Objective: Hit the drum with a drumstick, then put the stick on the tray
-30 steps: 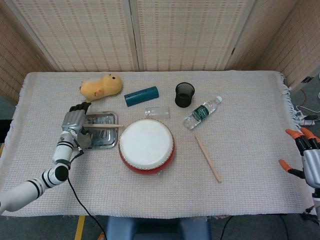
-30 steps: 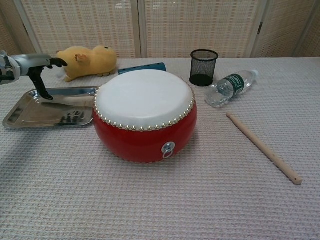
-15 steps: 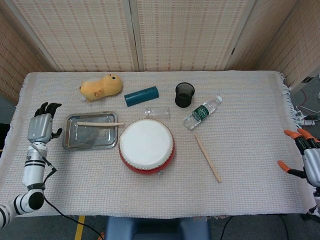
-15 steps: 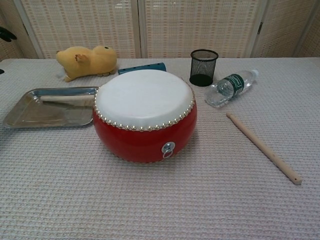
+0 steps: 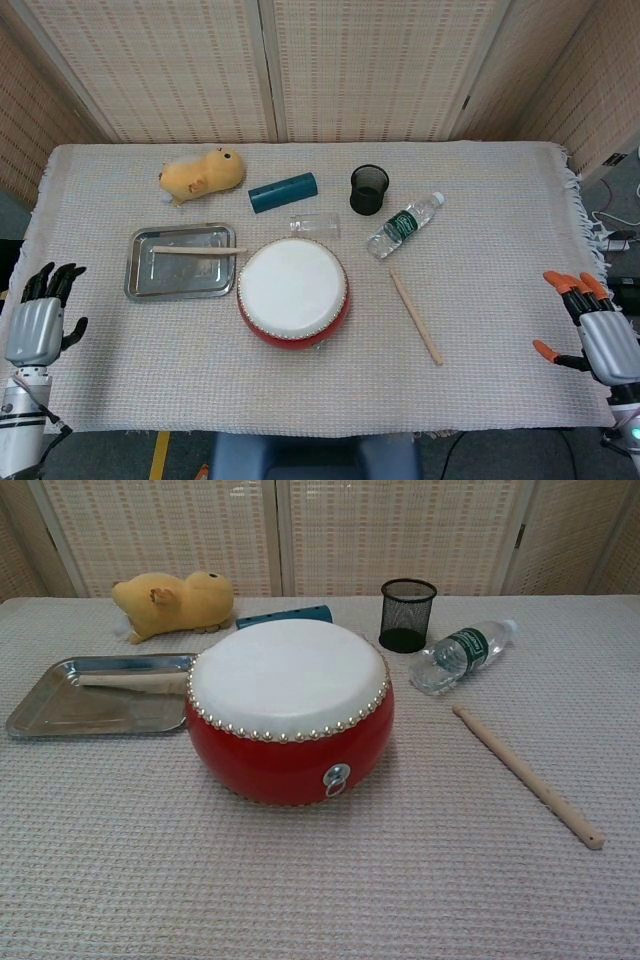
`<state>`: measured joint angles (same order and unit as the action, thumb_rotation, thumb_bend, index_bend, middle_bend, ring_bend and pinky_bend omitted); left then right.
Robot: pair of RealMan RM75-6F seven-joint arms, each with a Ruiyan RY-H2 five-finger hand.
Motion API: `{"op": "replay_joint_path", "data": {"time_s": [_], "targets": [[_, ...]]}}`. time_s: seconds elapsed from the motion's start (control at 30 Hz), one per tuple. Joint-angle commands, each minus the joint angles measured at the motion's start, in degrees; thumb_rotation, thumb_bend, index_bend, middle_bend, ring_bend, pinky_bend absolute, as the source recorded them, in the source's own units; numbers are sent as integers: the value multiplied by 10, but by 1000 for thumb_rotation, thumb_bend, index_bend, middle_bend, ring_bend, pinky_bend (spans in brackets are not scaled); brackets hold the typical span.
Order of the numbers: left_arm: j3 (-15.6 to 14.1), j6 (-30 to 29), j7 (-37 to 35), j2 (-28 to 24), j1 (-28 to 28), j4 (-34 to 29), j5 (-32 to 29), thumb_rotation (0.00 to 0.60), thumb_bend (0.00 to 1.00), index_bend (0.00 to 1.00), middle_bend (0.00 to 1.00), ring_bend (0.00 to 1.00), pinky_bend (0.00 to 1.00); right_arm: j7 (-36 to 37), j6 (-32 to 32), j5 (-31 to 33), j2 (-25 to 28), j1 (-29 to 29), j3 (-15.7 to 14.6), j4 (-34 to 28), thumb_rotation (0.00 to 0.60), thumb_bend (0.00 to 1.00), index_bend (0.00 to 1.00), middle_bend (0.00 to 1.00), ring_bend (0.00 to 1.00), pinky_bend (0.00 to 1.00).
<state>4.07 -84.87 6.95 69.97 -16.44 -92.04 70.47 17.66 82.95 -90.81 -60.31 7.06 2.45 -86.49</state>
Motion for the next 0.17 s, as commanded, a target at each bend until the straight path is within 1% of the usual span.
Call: {"op": "replay_joint_path", "data": {"time_s": [0.03,0.17], "targets": [[-19,-21,-2,-6,24,-15,25,600,277,171,116,23,93,-21,20,5,-14,-12,1,1,600,180,71,85,0,0],[-27,-32,-7,-9,42,-25,39,600,277,166,113,23,90,-42,32,16,-22,-24,1,-4,600,180,71,85,0,0]]}}
